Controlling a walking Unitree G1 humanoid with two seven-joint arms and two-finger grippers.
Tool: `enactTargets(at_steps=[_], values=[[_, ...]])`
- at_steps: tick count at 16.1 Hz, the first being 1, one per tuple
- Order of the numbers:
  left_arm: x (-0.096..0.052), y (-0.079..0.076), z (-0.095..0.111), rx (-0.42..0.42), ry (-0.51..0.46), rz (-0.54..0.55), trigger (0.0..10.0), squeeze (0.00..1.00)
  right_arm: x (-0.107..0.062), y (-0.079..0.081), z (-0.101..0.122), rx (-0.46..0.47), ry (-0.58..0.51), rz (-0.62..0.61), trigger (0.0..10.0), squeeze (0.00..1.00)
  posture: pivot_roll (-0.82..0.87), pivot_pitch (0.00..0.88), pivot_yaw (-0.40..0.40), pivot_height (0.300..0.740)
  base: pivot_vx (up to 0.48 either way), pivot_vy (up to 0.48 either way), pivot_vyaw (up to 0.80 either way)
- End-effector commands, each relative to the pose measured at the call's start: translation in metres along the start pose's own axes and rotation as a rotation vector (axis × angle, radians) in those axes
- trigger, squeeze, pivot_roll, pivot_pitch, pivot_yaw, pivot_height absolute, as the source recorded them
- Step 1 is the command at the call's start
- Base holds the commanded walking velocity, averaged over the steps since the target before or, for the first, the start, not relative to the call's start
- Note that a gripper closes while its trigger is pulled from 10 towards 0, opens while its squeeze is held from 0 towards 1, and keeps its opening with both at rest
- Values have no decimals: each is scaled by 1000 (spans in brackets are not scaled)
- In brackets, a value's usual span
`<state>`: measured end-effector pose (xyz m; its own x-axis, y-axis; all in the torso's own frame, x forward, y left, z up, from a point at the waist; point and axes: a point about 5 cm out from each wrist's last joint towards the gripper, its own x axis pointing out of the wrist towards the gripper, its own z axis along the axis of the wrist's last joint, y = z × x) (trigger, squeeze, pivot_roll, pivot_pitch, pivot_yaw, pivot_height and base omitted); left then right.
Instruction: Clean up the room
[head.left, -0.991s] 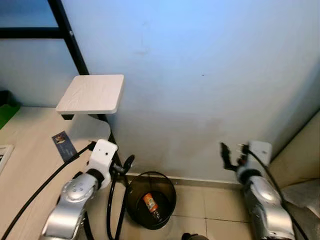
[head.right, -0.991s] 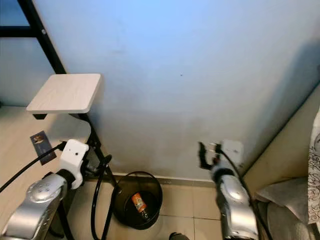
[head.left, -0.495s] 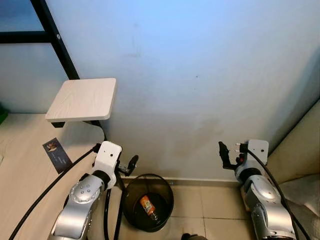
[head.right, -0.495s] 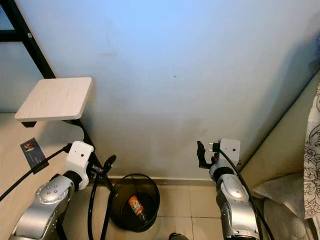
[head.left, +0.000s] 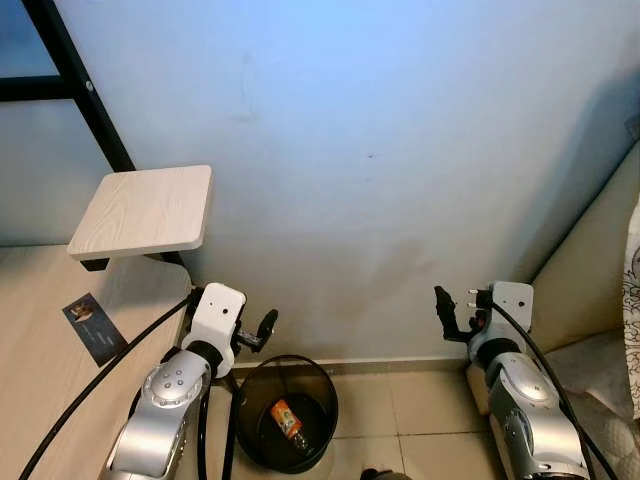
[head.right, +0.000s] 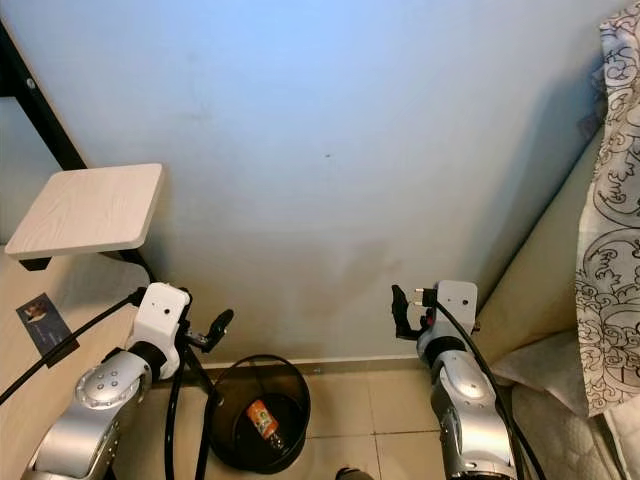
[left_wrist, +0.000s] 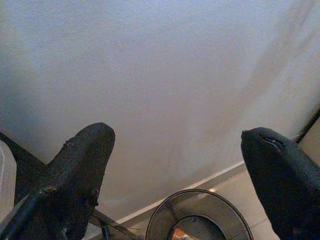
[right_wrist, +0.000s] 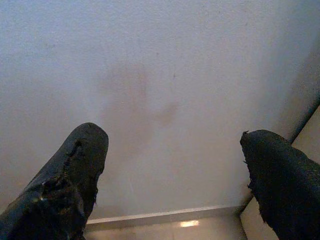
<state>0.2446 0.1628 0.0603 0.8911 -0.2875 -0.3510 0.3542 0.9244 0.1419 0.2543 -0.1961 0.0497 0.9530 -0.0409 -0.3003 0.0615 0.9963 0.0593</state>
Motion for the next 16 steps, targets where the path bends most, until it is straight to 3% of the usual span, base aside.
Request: enactTargets(at_steps=[1, 9, 16], values=[[1, 2, 0, 10, 5, 5, 10000, 0, 1, 1, 2, -3, -8, 2, 10000, 1000, -43, 0, 59, 740, 0, 0, -738], [7, 11, 14, 28, -14, 0, 10000, 0, 11, 6, 11, 12, -15, -2, 10000, 1000, -24, 0, 50, 740, 0, 0, -738], [13, 19, 24, 46, -26, 3, 10000, 0, 21, 1, 19, 25, -29, -33, 10000, 1000, -14, 0, 45, 740, 0, 0, -740]])
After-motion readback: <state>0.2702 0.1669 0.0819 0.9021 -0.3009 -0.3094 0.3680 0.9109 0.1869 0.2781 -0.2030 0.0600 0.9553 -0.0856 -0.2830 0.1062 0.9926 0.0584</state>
